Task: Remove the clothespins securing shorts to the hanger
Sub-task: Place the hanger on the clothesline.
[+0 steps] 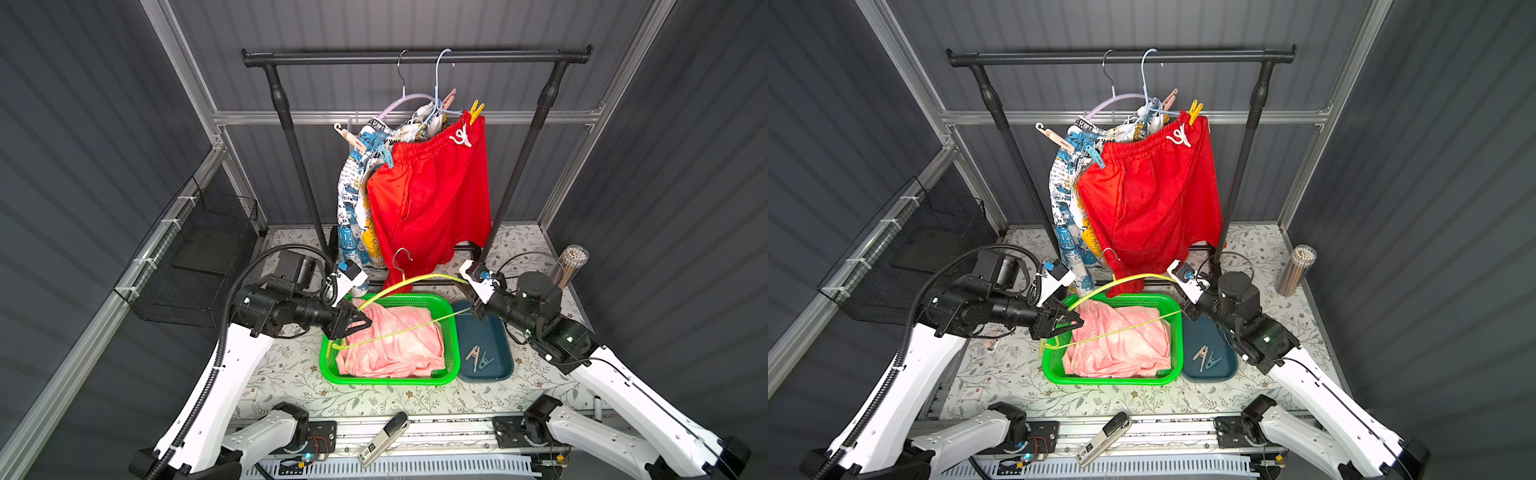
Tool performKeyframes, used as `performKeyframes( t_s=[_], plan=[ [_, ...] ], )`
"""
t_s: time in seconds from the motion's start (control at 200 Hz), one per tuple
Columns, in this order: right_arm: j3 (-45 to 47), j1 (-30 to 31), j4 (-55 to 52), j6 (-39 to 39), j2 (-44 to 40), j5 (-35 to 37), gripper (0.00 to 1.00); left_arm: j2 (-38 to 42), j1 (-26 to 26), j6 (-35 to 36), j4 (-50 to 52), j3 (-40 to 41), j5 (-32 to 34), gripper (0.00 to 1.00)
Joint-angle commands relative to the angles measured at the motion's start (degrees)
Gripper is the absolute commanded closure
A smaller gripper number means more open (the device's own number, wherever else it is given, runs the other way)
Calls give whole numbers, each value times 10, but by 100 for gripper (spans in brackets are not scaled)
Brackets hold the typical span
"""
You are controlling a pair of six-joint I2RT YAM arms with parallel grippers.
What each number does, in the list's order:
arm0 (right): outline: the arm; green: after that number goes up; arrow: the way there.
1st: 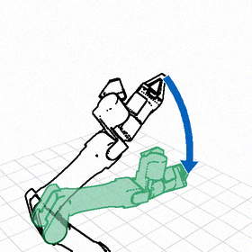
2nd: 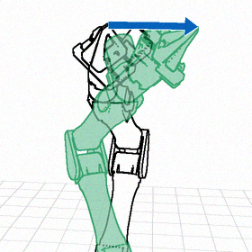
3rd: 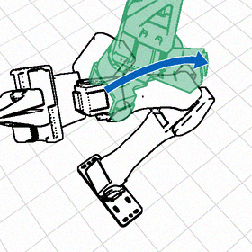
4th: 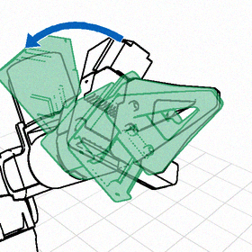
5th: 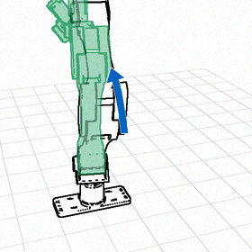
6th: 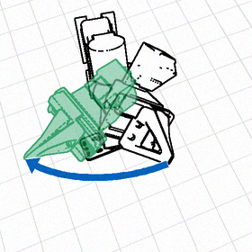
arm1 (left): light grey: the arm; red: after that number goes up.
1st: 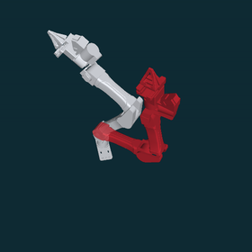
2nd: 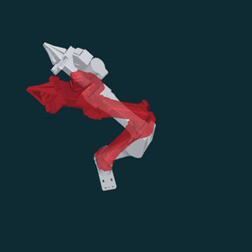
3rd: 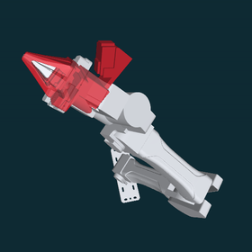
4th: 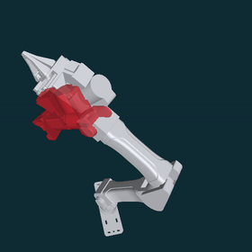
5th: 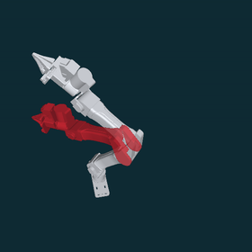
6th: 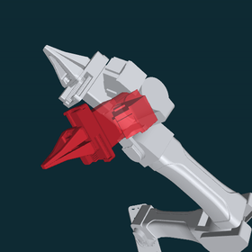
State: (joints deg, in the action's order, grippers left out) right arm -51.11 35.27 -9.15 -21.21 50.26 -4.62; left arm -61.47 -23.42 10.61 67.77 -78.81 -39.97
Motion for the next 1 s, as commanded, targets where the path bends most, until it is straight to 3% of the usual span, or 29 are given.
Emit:
performKeyframes(
  t_s=[0.0, 0.17, 0.27, 0.35, 0.415, 0.455, 0.565, 0.605, 0.876, 0.991],
  plan=[
    [4, -16, 45, 6, -10, 70, 93, 24, 3, -10, 42, -36, -28, 73],
    [7, -24, 46, 12, -20, 72, 93, 41, 4, -11, 44, -38, -16, 81],
    [9, -31, 49, 24, -23, 58, 92, 51, 4, -11, 39, -40, -15, 90],
    [12, -33, 53, 40, -21, 40, 87, 63, 4, -11, 26, -44, -10, 100],
    [16, -35, 63, 56, -17, 25, 82, 74, 4, -8, 18, -48, 7, 100],
    [20, -36, 71, 67, -14, 15, 74, 82, 4, -7, 11, -51, 22, 100],
    [30, -40, 98, 99, 0, 0, 33, 100, 4, 0, 7, -59, 55, 100],
    [29, -43, 105, 118, 6, 0, 25, 100, 4, 0, 13, -65, 79, 100],
    [-34, -51, 87, 211, 9, 0, 13, 82, 4, 32, 97, -144, 182, 100],
    [-71, -55, 52, 253, -10, 50, 9, 85, 4, 8, 94, -180, 307, 100]
  ],
)
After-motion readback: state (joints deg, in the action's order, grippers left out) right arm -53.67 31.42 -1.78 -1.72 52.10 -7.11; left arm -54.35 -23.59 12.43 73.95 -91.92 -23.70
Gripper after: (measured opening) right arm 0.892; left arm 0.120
